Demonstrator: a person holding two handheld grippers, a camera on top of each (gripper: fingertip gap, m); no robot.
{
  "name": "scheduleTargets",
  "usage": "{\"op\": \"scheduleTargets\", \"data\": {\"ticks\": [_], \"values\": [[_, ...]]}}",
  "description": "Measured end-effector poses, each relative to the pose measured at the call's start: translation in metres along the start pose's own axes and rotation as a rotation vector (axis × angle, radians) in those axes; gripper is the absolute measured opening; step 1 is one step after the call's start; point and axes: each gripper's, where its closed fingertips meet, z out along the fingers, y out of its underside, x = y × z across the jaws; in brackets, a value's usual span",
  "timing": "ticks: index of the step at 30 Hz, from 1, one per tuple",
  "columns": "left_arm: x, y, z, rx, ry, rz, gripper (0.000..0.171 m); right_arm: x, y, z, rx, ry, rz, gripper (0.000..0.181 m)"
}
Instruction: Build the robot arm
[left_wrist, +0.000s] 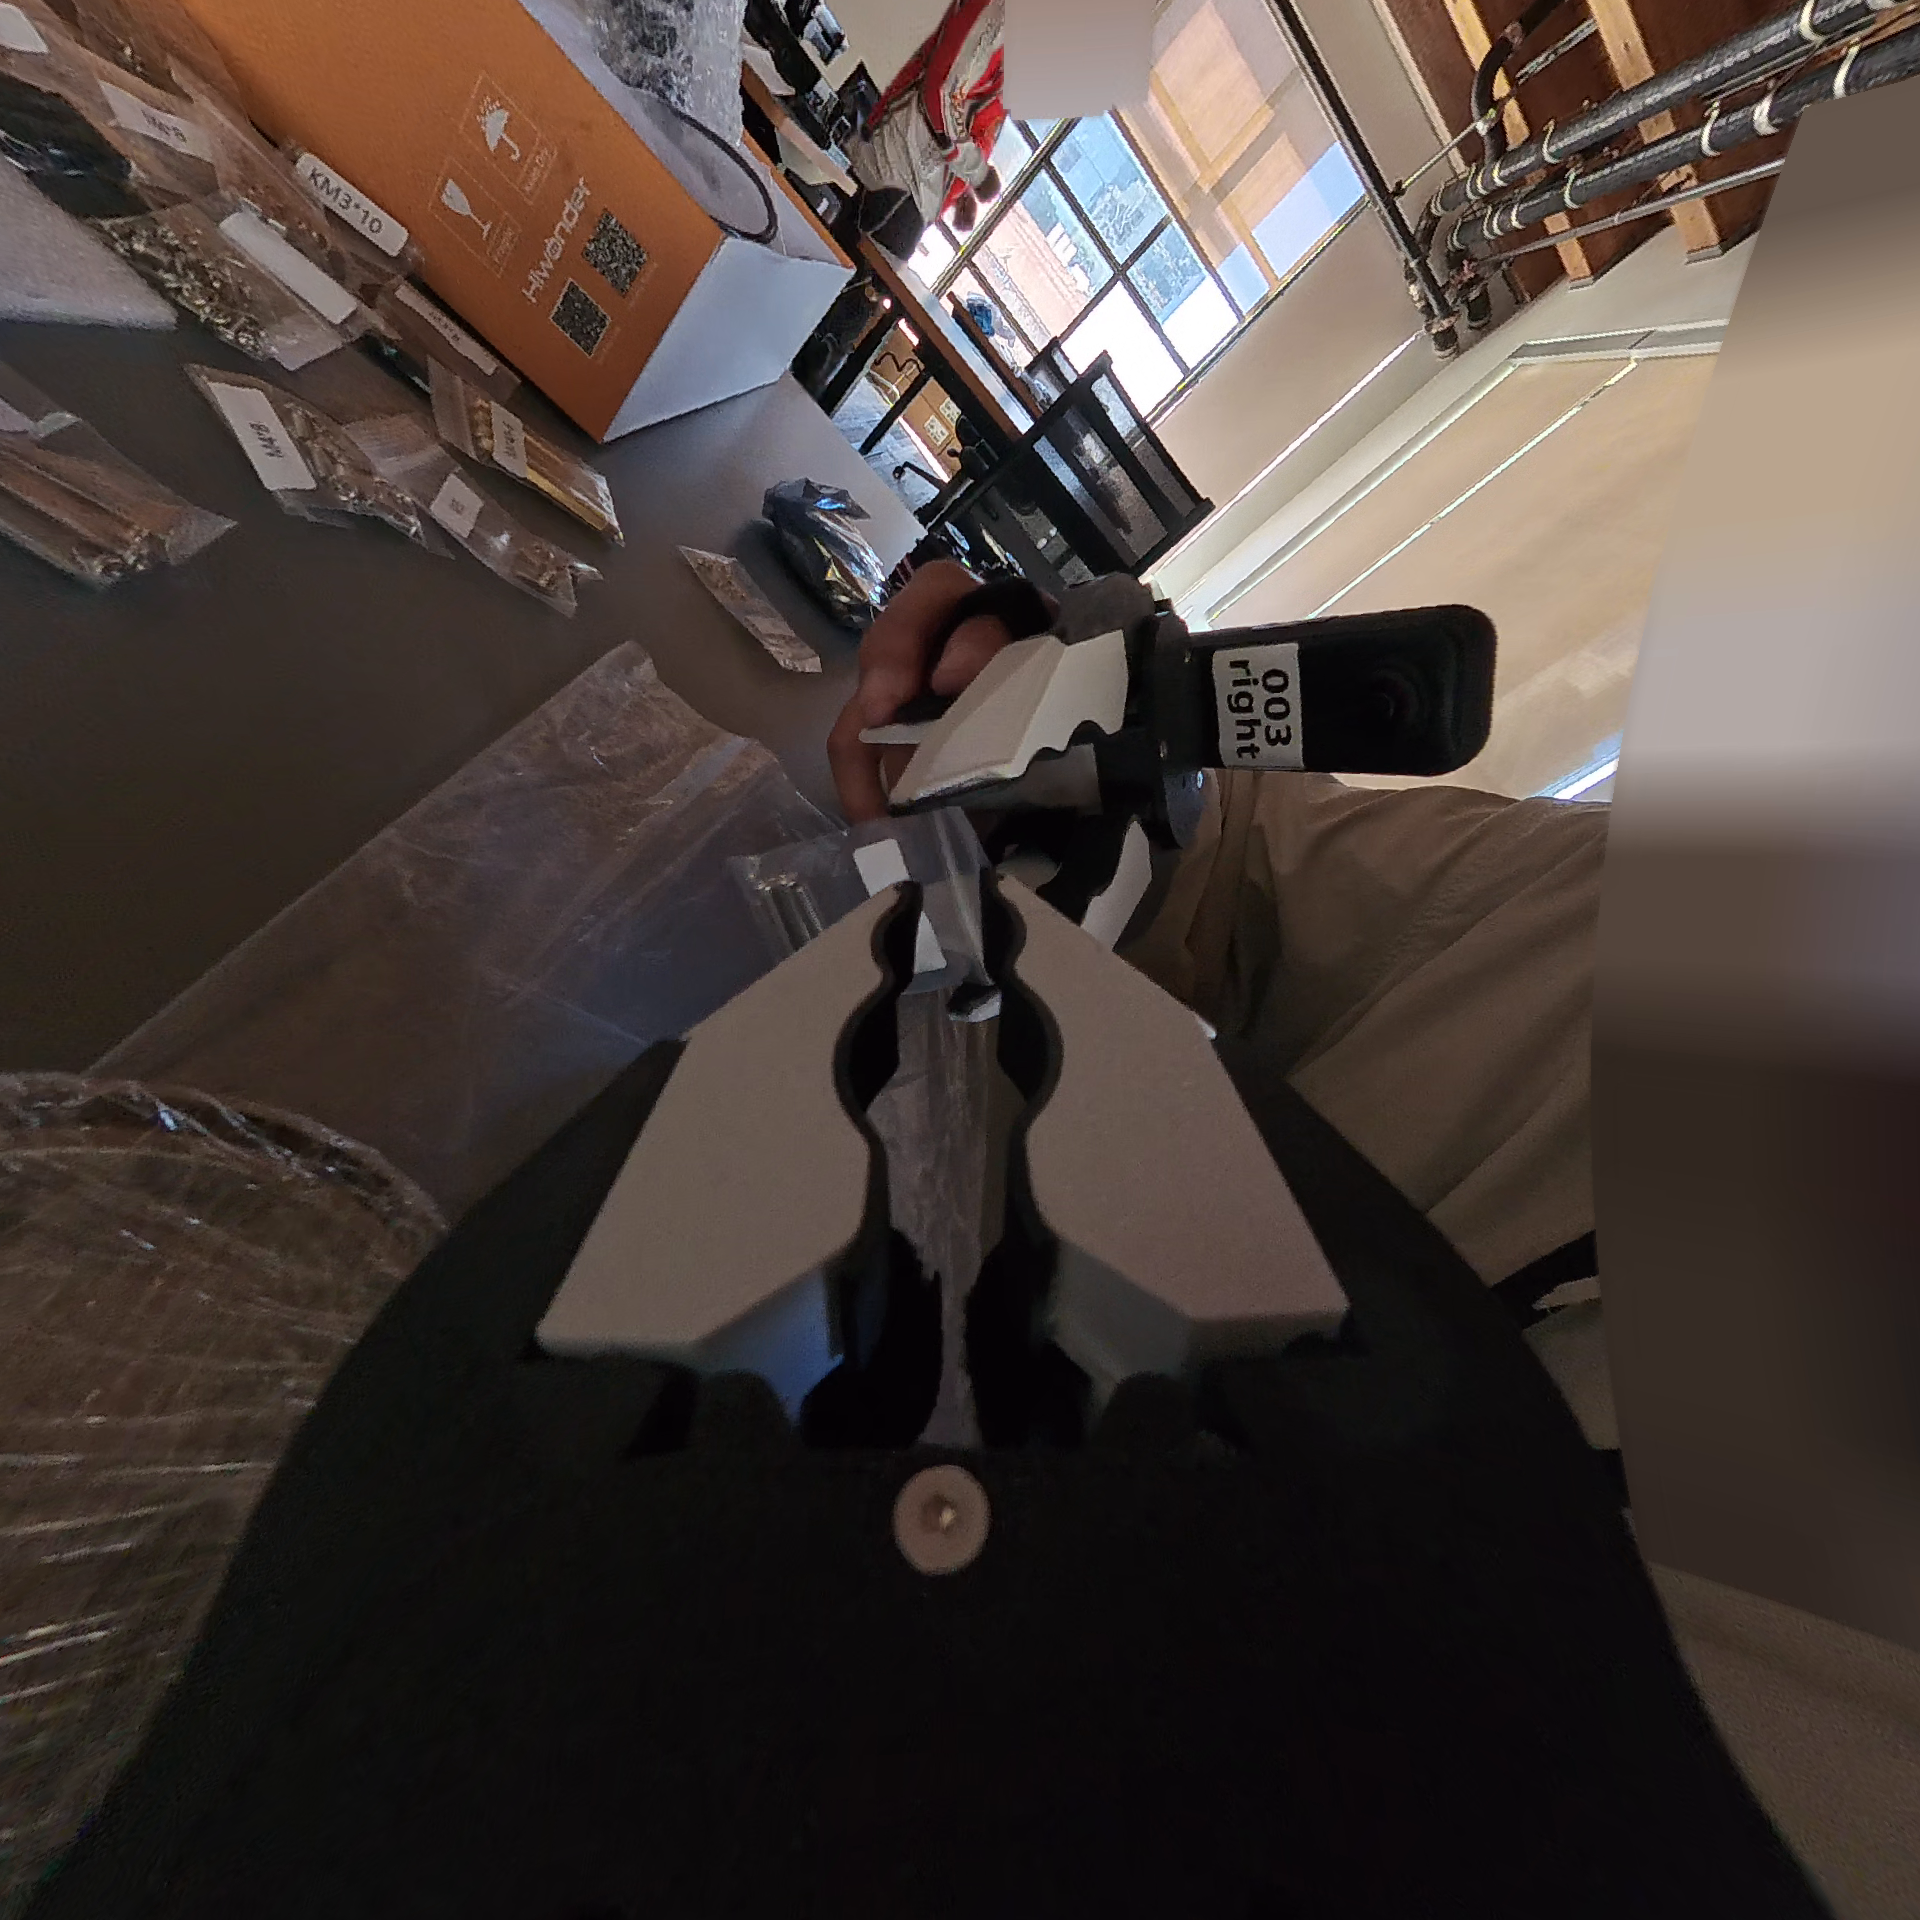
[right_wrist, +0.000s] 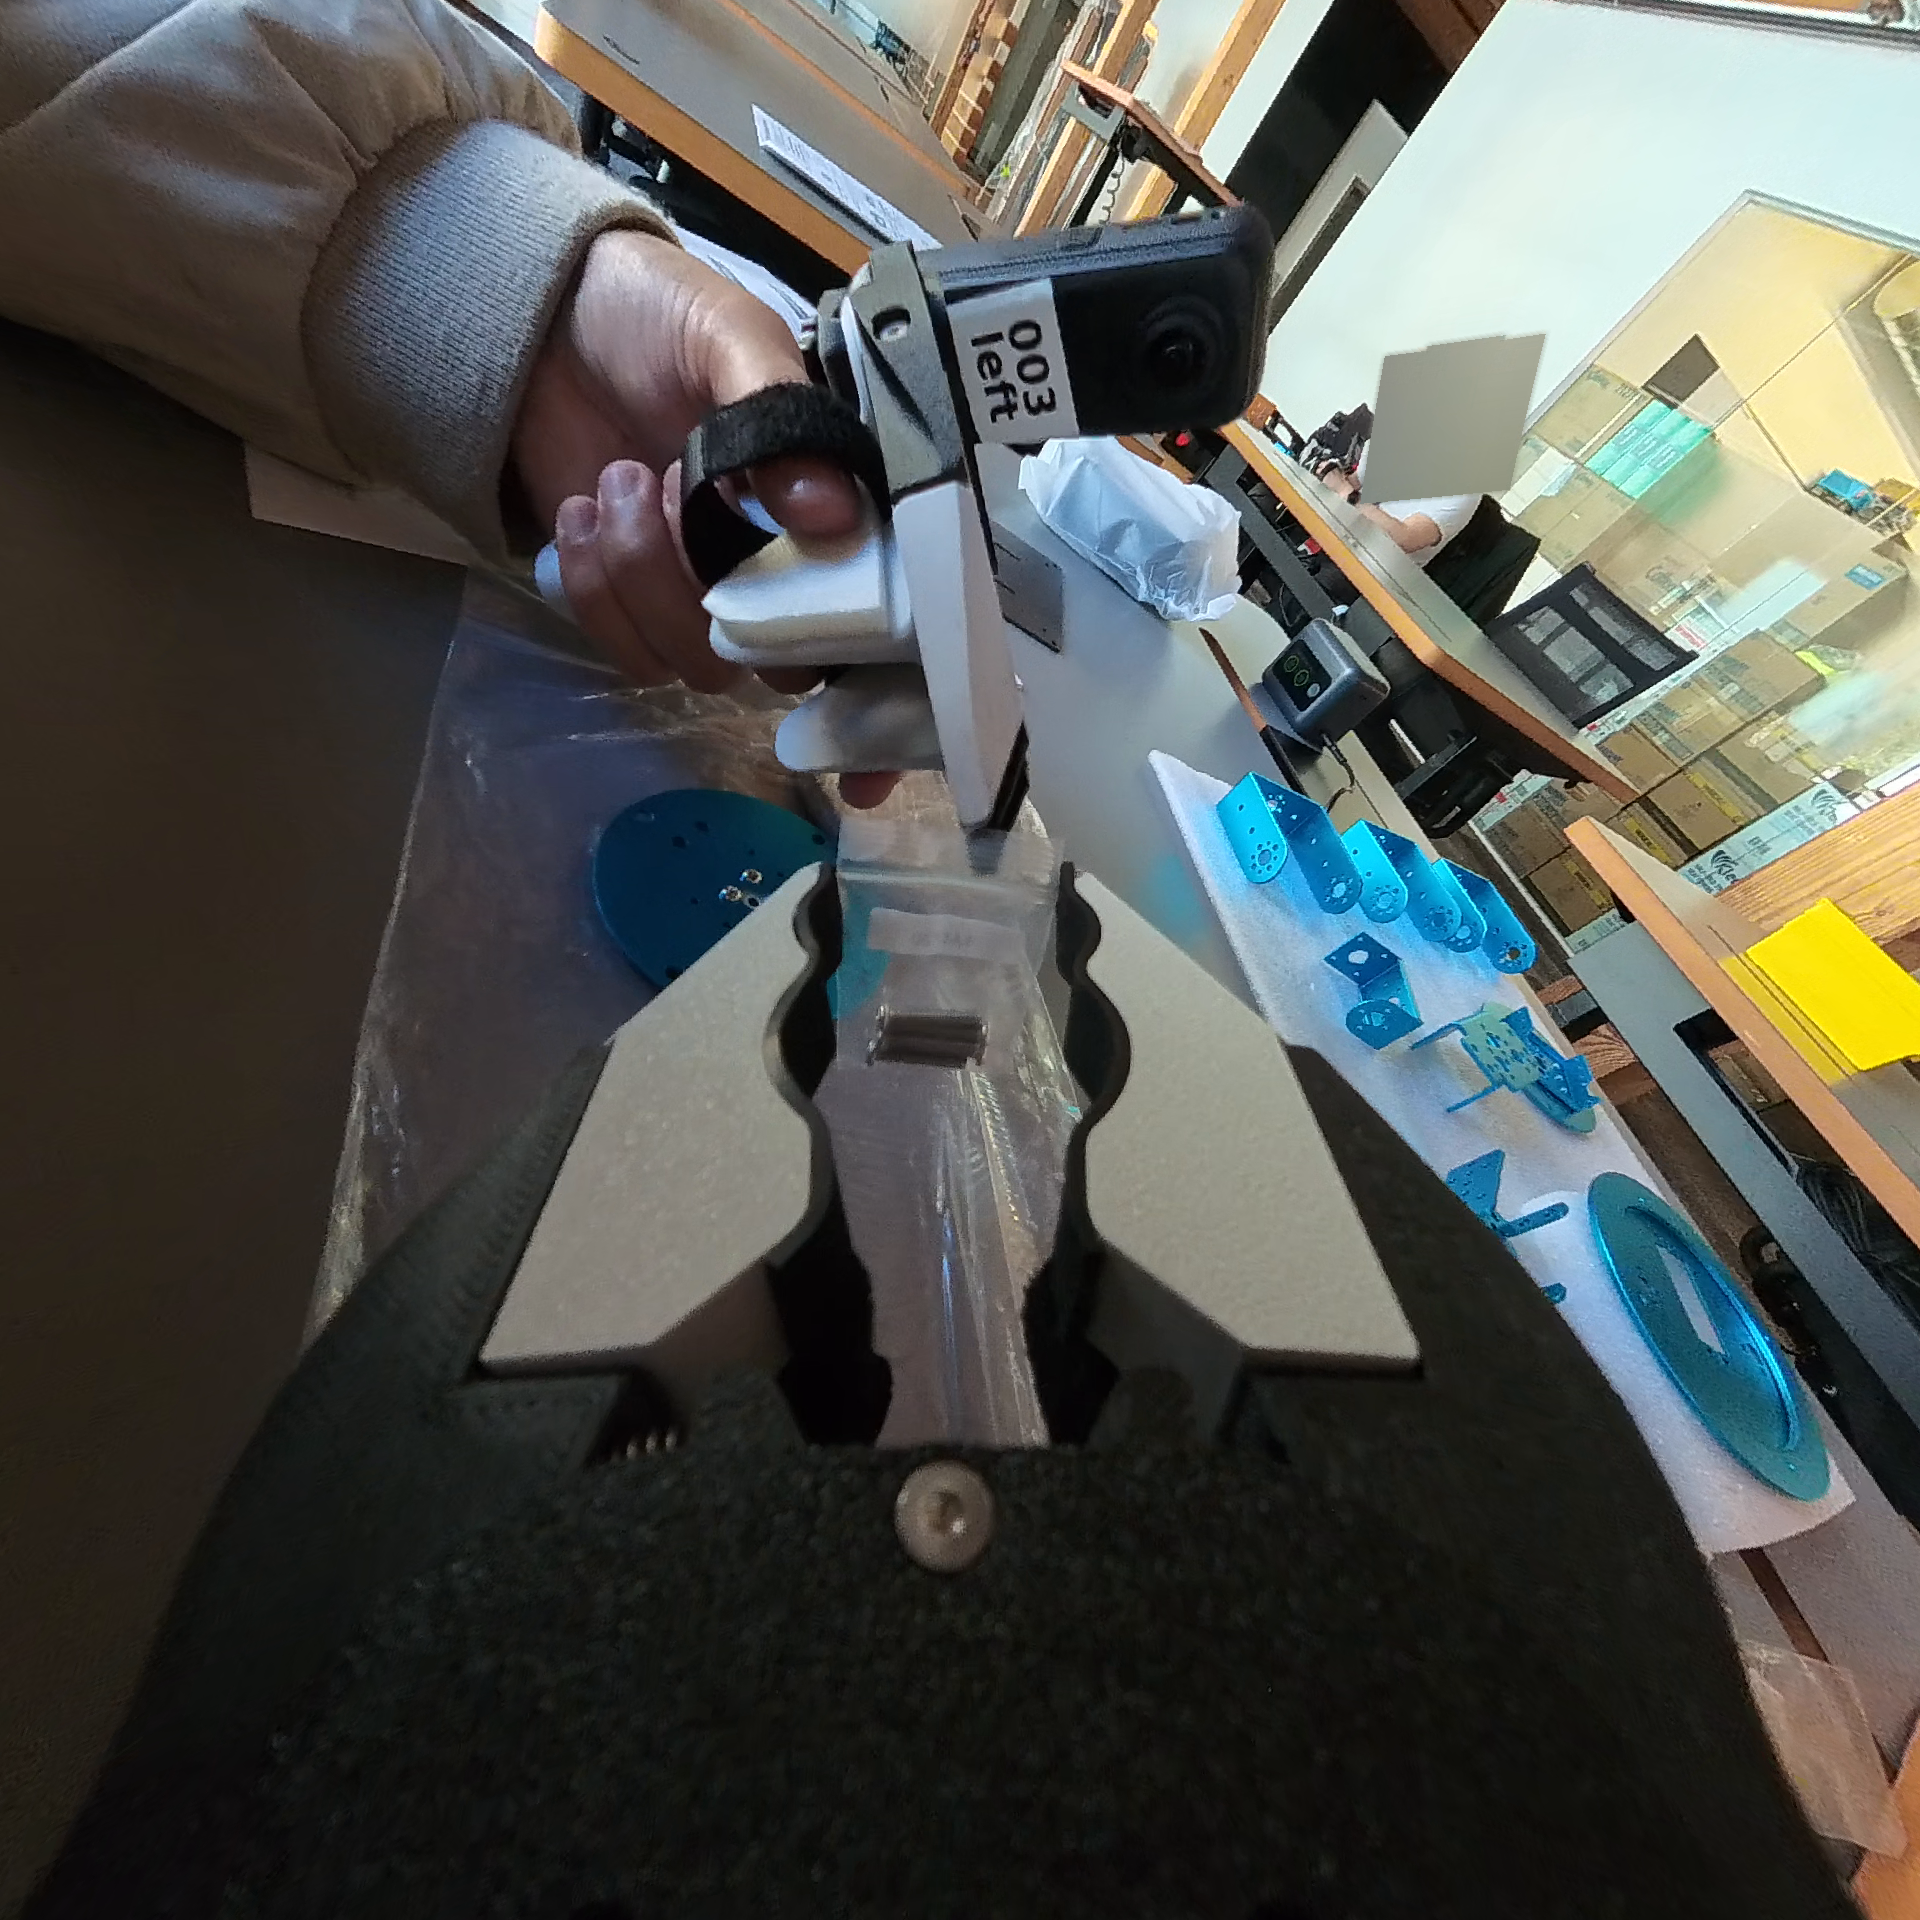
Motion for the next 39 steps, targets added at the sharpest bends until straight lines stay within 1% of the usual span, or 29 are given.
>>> {"op": "scheduleTargets", "data": {"ticks": [10,13,14,18,21,26,32,35,36,37,39], "values": [[-0.002,0.003,0.002,-0.006,-0.012,0.004,0.01,-0.001,0.001,0.001,-0.01,0.001,-0.012,0.04],[-0.002,0.006,0.003,-0.012,-0.009,0.005,0.0,-0.002,0.002,0.002,-0.019,0.003,-0.031,0.04],[-0.002,0.007,0.004,-0.013,-0.012,0.007,0.0,-0.003,0.002,0.002,-0.02,0.003,-0.038,0.04],[-0.003,0.007,0.003,-0.011,-0.059,0.081,0.0,-0.006,0.002,0.003,-0.023,-0.006,-0.05,0.04],[0.001,0.007,0.004,-0.01,-0.086,0.138,0.0,-0.008,0.005,0.004,-0.032,-0.022,-0.021,0.04],[0.007,0.004,0.004,0.008,-0.098,0.166,0.0,-0.003,0.003,0.003,-0.009,-0.041,0.093,0.04],[0.003,-0.002,0.001,0.04,-0.103,0.137,0.0,-0.001,0.004,0.003,-0.016,-0.019,0.061,0.04],[0.001,-0.013,-0.005,0.1,-0.115,0.126,0.0,0.0,0.006,0.003,-0.027,-0.011,0.046,0.04],[-0.001,-0.014,-0.005,0.095,-0.129,0.142,0.0,0.0,0.006,0.003,-0.029,-0.008,0.046,0.04],[-0.006,-0.013,-0.006,0.082,-0.175,0.174,0.01,0.001,0.007,0.003,-0.032,-0.003,0.043,0.04],[-0.013,-0.012,-0.006,0.056,-0.275,0.305,0.018,0.003,0.009,0.004,-0.045,0.011,0.037,0.04]]}}
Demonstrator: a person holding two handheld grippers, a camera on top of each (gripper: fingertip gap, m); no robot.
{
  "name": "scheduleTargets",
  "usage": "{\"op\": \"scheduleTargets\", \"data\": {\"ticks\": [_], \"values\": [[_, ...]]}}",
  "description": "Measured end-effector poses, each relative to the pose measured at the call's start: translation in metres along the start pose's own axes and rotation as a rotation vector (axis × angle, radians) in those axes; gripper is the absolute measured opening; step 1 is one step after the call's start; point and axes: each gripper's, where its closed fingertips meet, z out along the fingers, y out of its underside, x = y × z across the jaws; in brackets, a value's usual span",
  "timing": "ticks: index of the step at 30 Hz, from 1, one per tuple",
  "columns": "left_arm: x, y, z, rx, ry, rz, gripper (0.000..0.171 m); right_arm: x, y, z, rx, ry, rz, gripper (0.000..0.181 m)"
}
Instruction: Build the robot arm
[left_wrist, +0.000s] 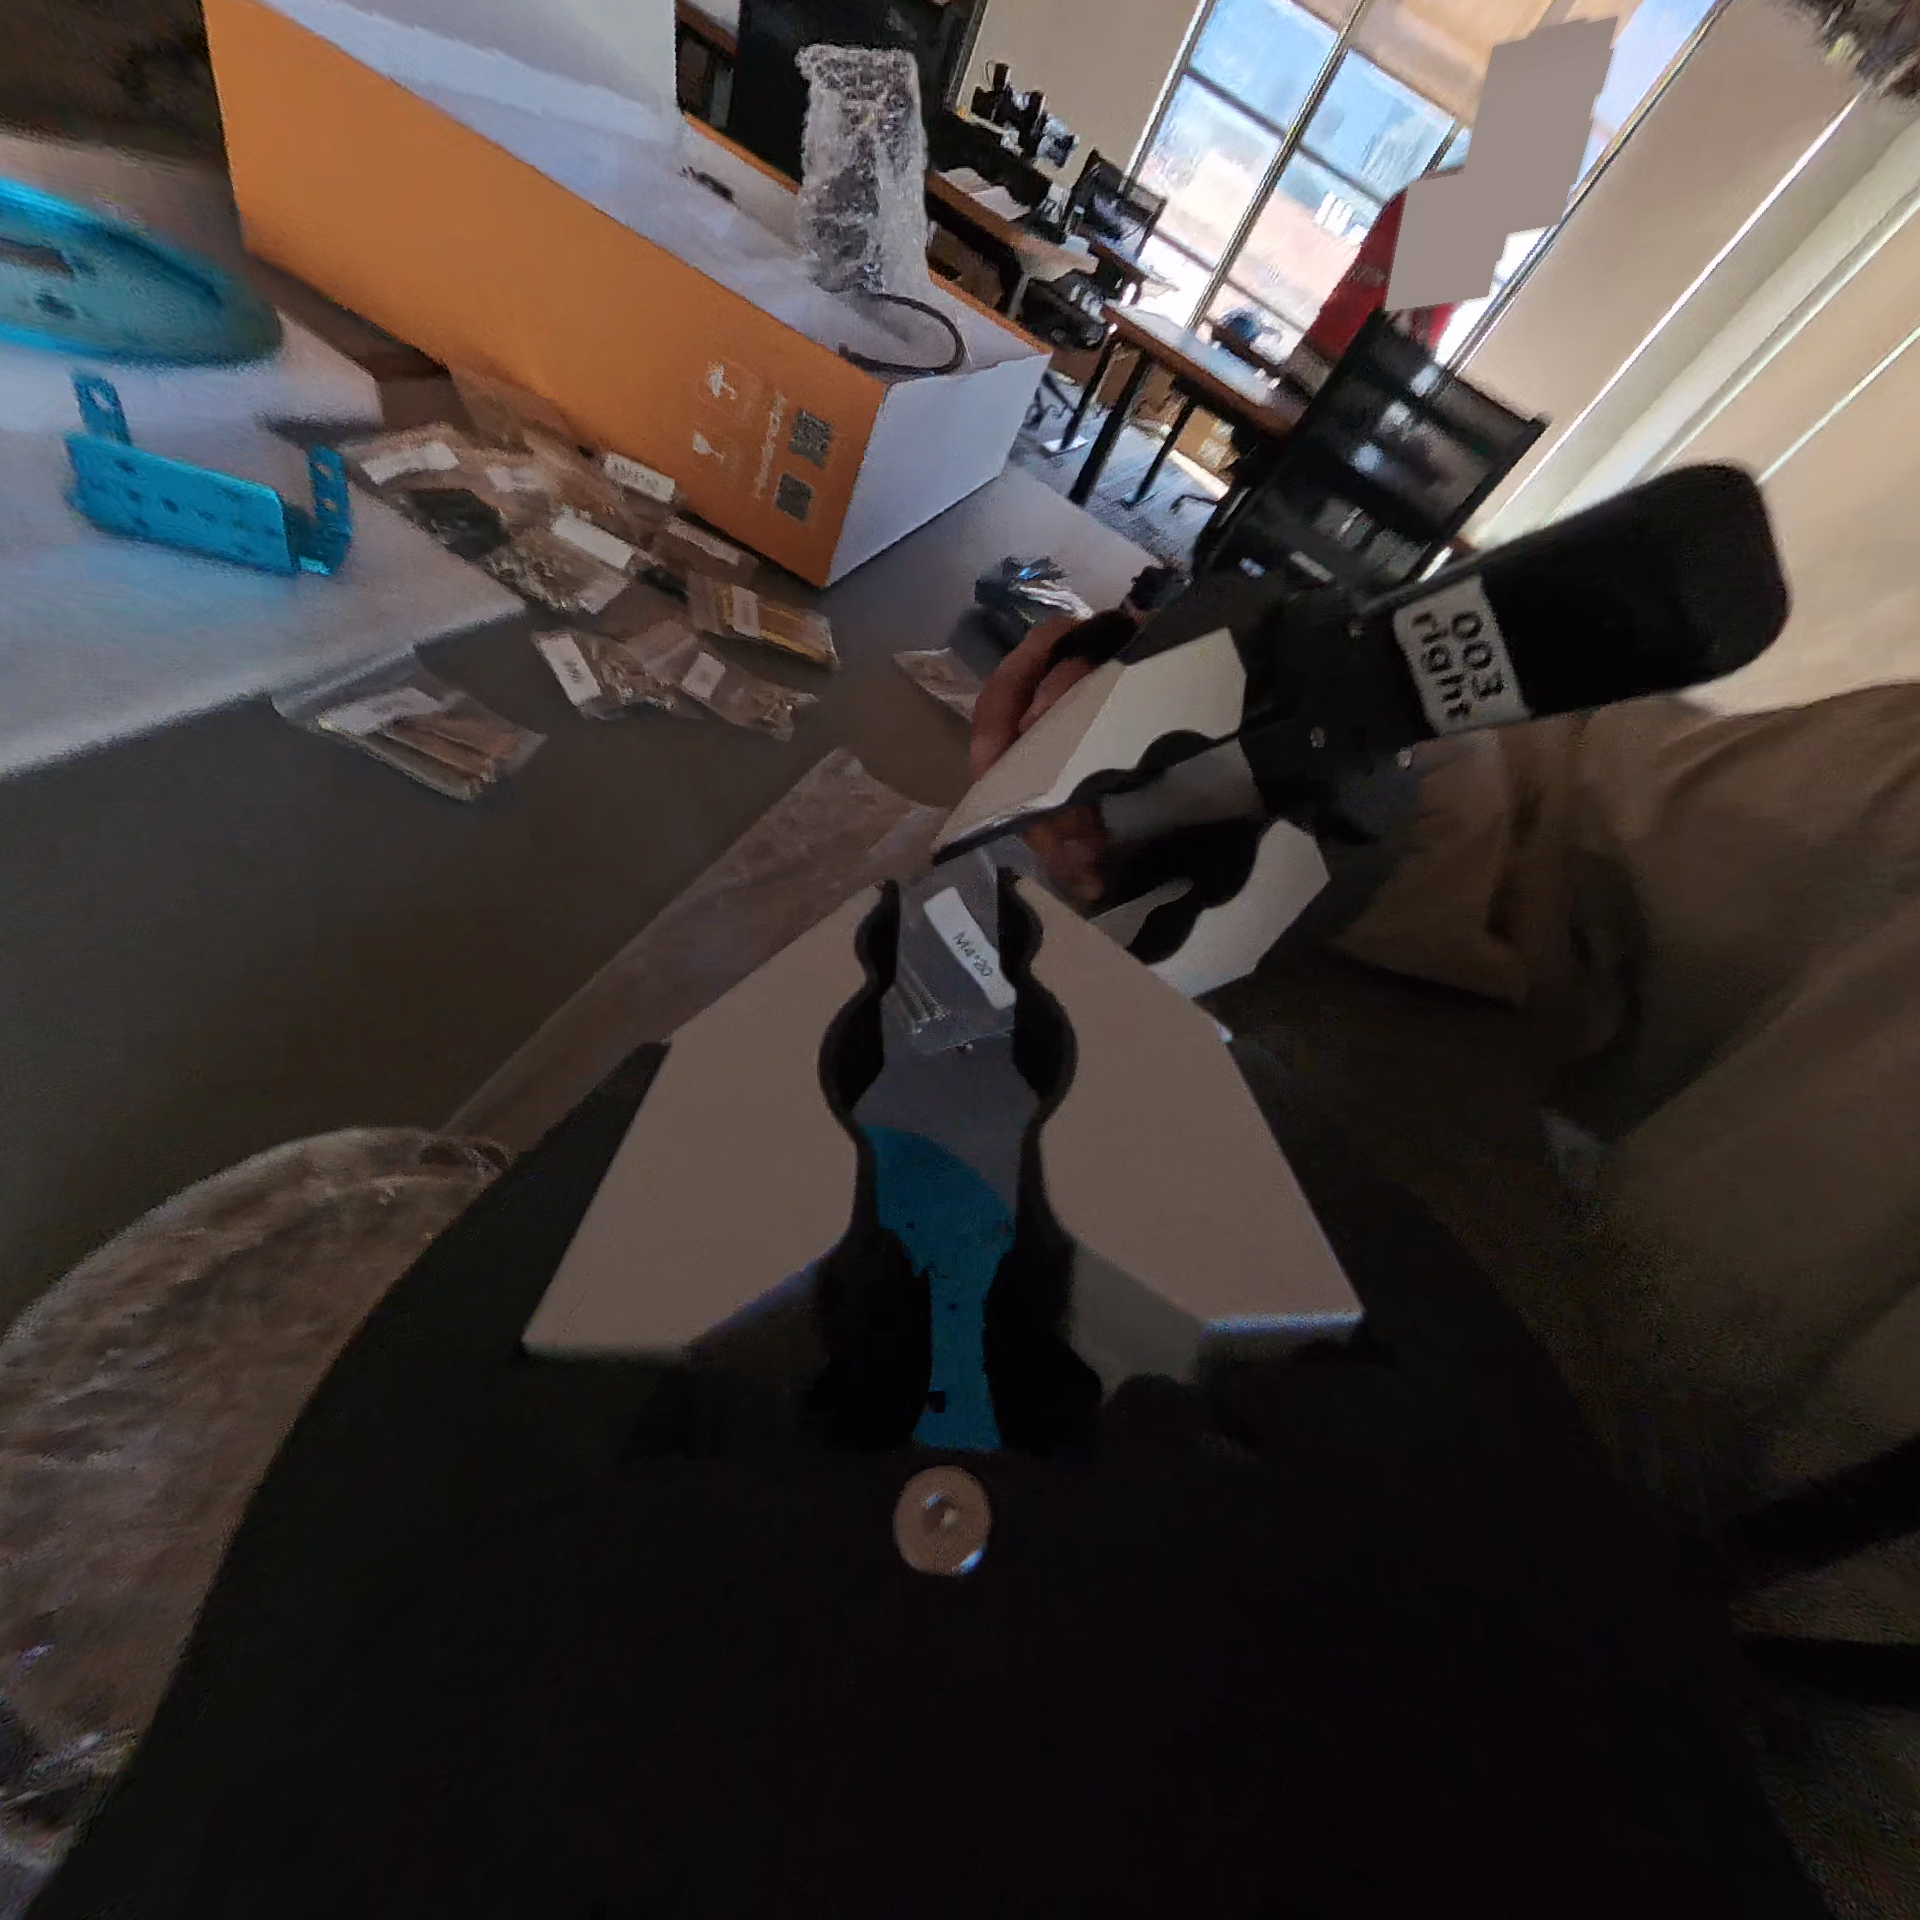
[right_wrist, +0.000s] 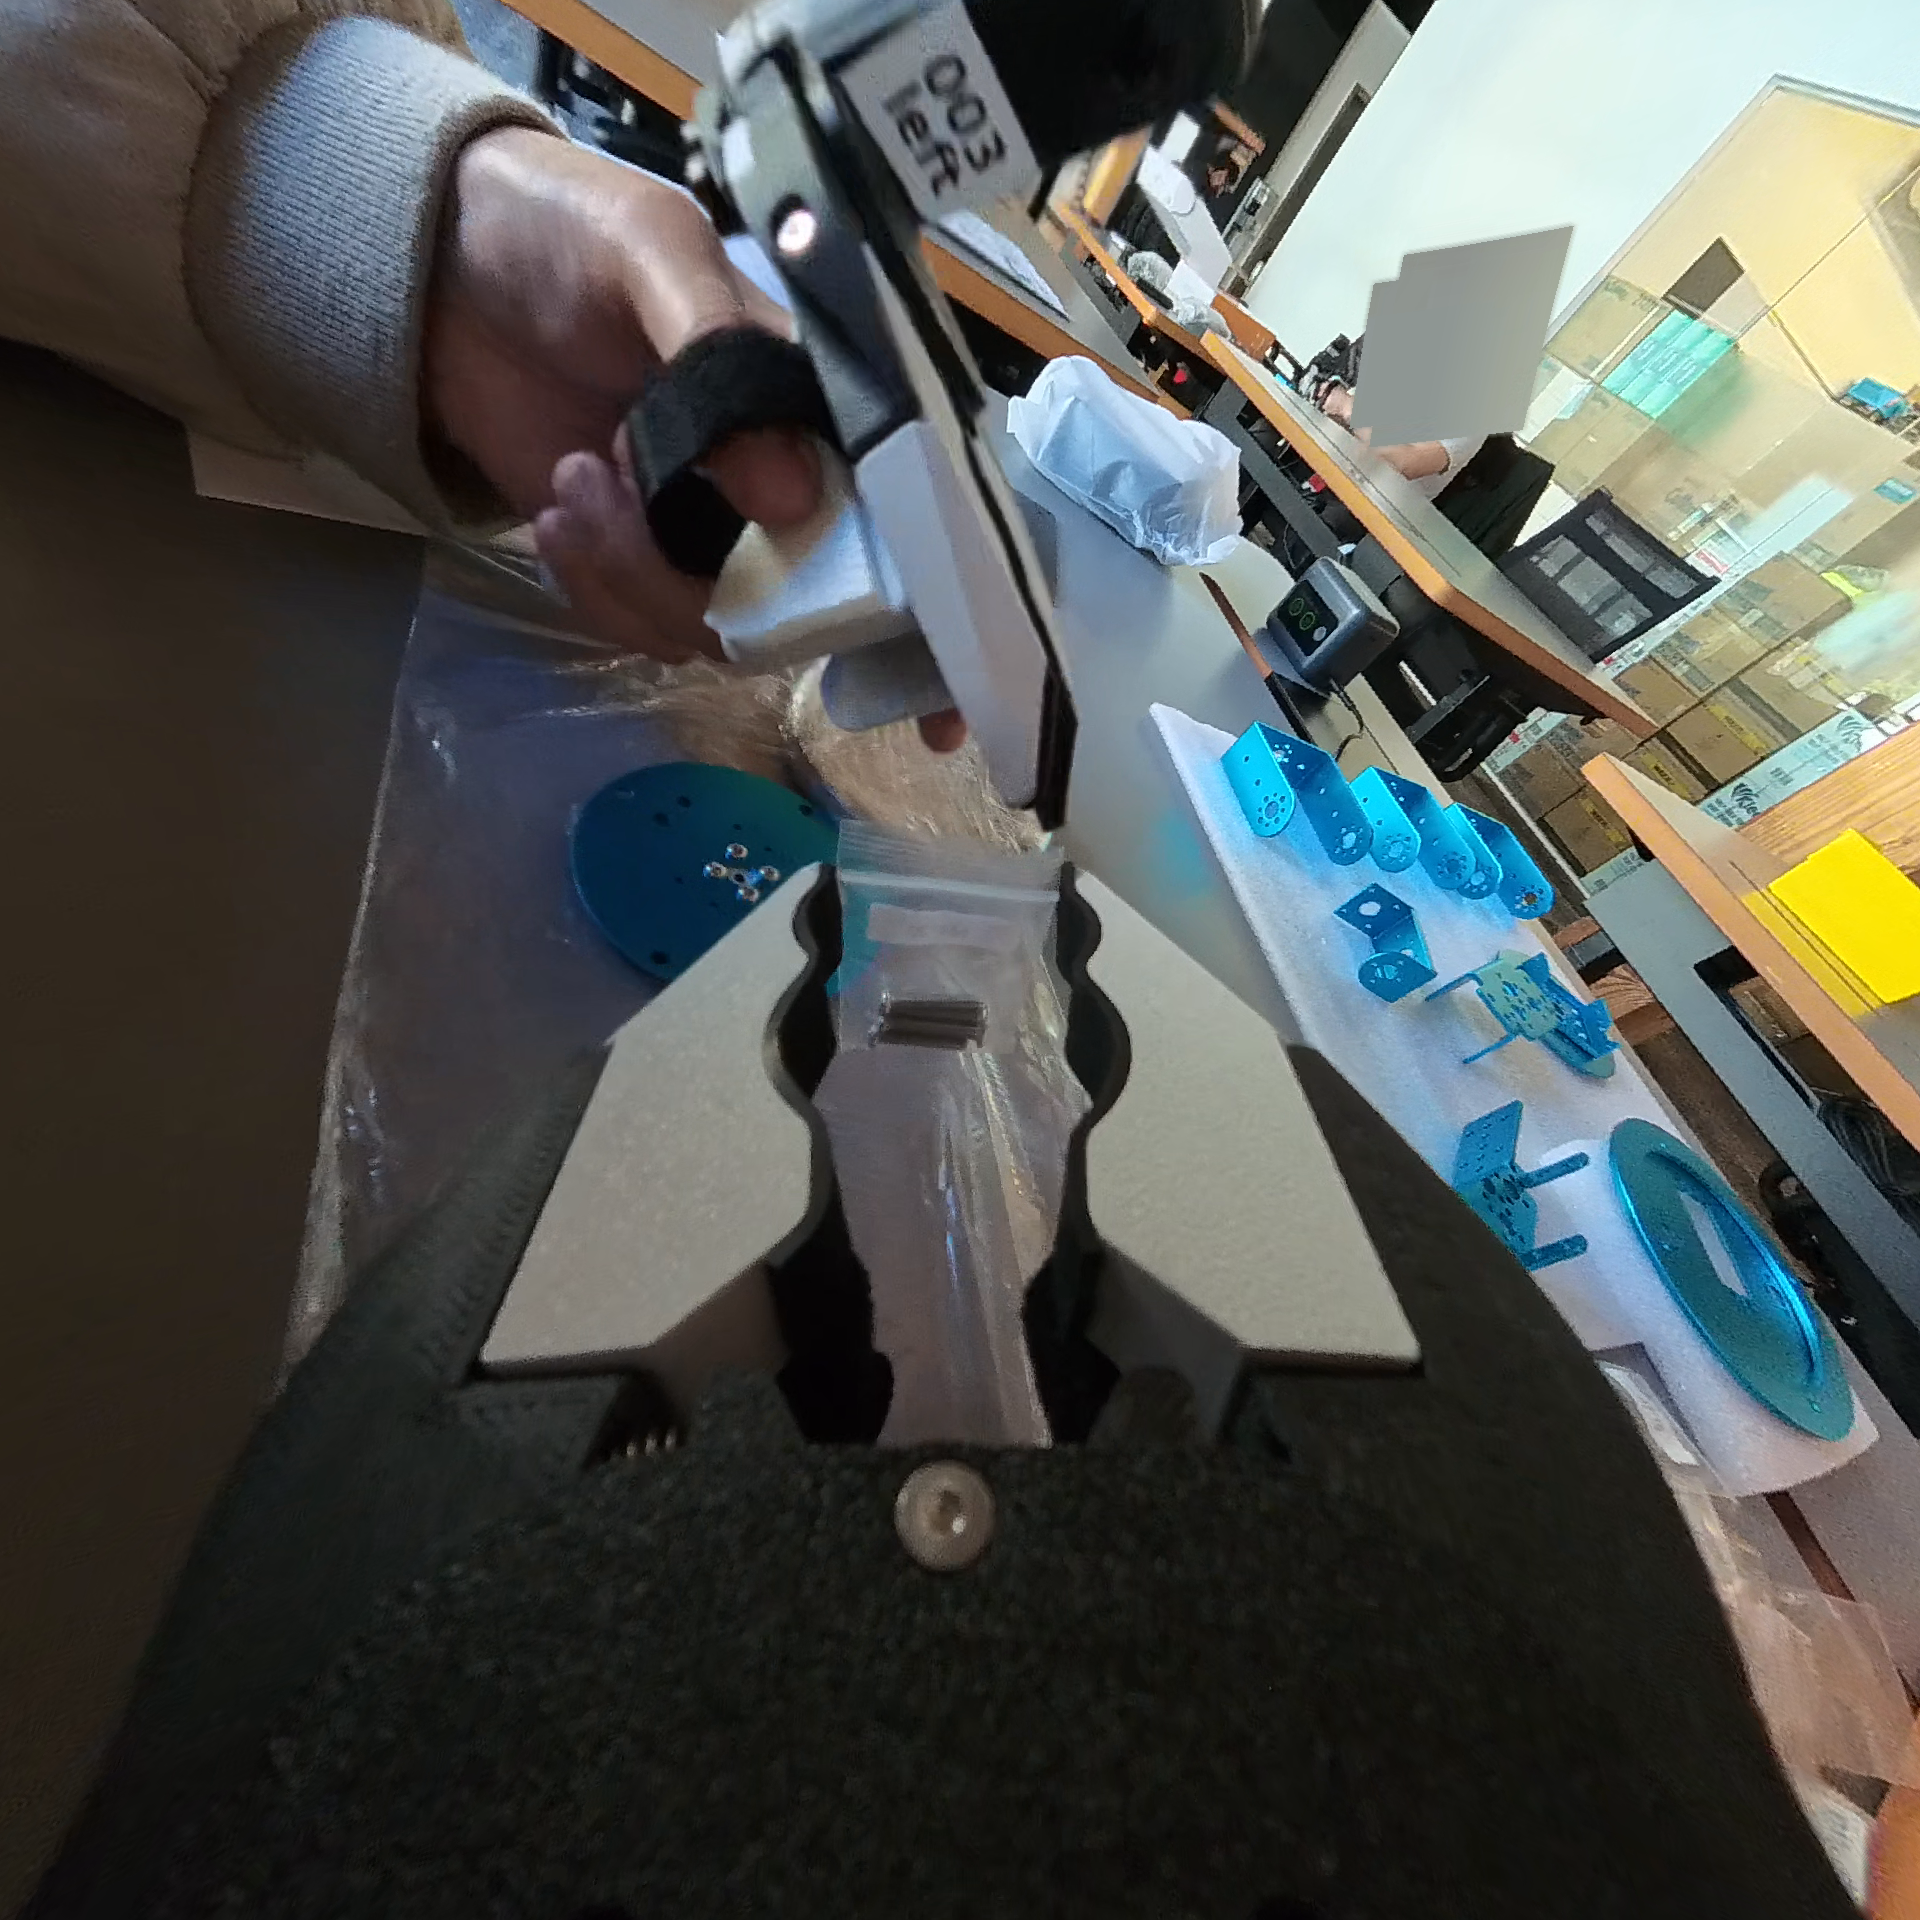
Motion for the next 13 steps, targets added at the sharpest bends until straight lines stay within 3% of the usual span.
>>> {"op": "scheduleTargets", "data": {"ticks": [3,5,13], "values": [[0.003,0.0,0.003,0.002,-0.105,0.285,0.026,0.003,0.001,0.0,-0.019,0.041,-0.055,0.04],[0.003,-0.005,0.002,0.036,-0.18,0.377,0.03,0.003,0.001,0.0,-0.032,0.067,-0.105,0.04],[0.012,-0.003,0.003,-0.015,-0.122,0.128,0.024,0.004,0.006,0.003,-0.073,0.113,-0.184,0.04]]}}
